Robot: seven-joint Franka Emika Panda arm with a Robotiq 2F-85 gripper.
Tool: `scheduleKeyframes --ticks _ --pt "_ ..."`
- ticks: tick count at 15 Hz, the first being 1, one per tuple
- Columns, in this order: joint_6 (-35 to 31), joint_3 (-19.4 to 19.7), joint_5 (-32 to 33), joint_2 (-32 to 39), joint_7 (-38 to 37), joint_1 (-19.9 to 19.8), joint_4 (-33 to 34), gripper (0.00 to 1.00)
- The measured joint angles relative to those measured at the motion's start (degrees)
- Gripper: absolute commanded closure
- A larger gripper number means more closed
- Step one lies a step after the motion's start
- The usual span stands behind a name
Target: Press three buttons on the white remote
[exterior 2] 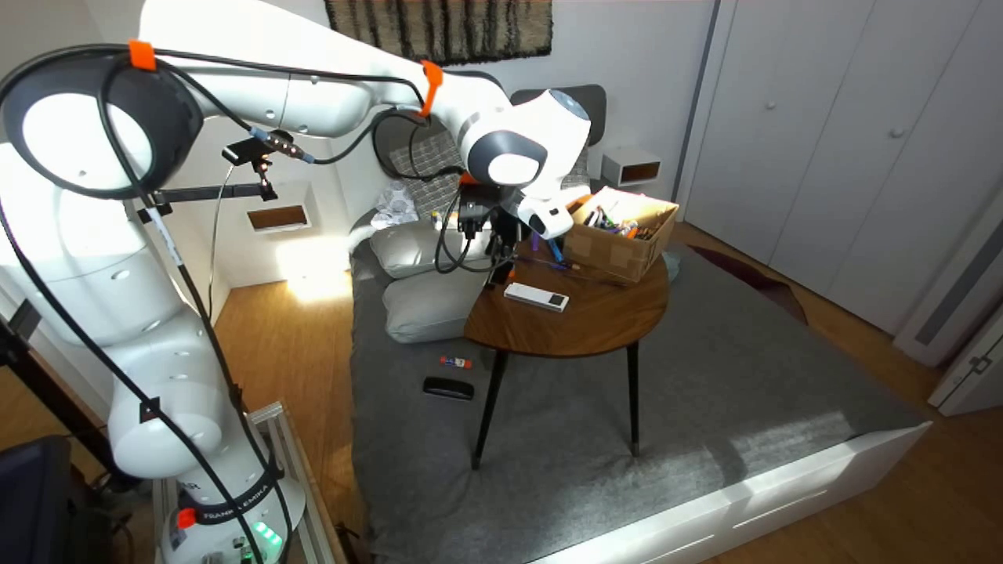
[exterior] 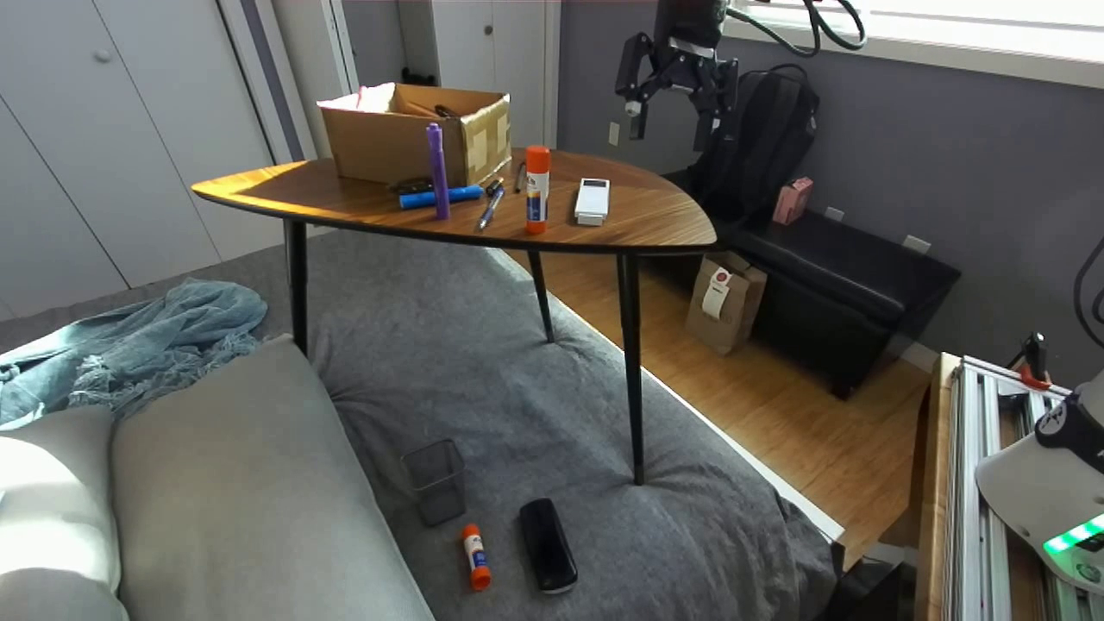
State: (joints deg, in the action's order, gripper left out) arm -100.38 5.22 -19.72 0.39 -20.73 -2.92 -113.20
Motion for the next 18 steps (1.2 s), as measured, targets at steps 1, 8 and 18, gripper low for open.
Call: scheduleKeyframes --ticks 1,8,18 --pt "0.00 0.00 0.02 0.00 0.01 0.00 -0.01 0.00" --pt "-0.75 -0.02 0.24 4.90 -14.62 -0.04 3.87 0.62" --pt "0.13 -0.13 0.10 16.07 -28.76 0.29 14.57 1.00"
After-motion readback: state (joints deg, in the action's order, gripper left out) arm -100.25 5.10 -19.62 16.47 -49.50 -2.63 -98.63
